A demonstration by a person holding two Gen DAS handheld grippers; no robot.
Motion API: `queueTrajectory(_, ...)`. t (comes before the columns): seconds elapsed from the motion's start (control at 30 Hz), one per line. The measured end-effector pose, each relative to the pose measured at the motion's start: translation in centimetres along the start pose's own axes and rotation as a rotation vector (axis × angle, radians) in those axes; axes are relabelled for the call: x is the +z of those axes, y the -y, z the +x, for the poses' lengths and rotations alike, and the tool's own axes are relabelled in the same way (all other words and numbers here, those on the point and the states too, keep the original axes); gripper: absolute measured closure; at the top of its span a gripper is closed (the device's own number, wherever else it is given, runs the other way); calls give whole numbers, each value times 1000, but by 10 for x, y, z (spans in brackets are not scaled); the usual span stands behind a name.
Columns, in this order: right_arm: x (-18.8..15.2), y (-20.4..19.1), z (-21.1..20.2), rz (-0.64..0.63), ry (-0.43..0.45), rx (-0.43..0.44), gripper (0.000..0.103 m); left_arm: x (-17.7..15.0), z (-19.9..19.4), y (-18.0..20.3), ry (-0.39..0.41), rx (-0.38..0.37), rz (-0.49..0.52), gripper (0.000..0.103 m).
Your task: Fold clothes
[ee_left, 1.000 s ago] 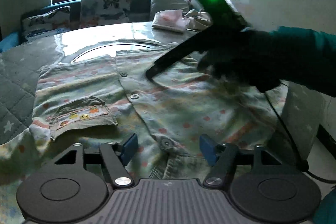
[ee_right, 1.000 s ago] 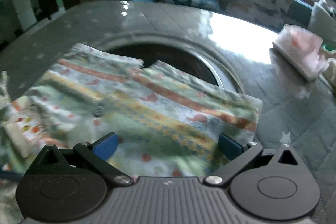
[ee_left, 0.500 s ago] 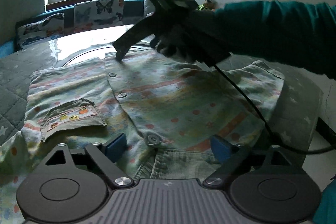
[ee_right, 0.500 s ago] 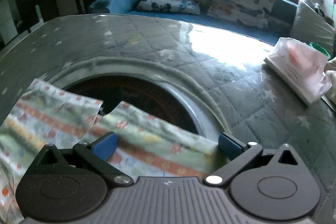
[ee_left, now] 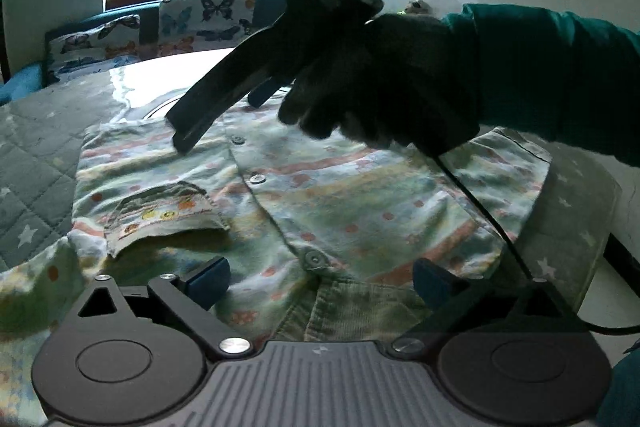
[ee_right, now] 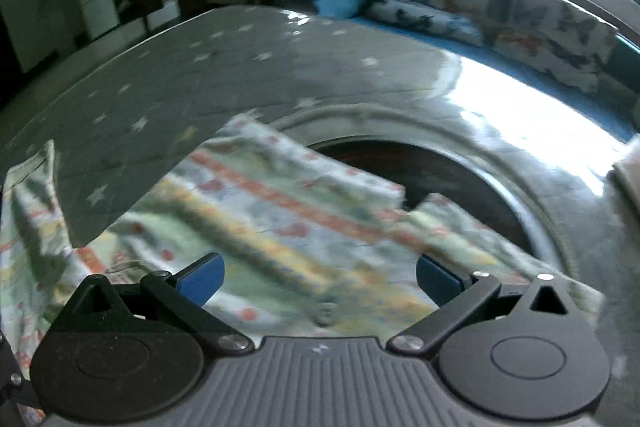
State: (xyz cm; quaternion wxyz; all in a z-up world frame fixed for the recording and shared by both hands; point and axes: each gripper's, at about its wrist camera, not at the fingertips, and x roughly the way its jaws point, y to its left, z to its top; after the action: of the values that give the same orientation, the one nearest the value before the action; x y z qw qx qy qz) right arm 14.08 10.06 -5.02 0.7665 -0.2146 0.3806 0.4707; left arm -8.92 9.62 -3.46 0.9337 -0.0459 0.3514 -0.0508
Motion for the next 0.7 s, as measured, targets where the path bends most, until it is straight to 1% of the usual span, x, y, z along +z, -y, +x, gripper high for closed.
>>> queueTrajectory(0.07, 0, -5, 12, 3, -25, -2, 0, -2, 1, 0, -6, -4, -8, 1)
queueTrajectory(0.13, 0, -8, 18, -13, 1, -27, 0, -4, 3, 1, -9, -6, -10, 0)
queueTrajectory(0.5, 26, 9, 42, 64, 38, -95, 0, -9, 2, 7, 0, -6, -19, 0)
queueTrajectory(0.7, 42, 13, 51, 84, 26, -128, 0, -9, 2, 9, -1, -5, -34, 0)
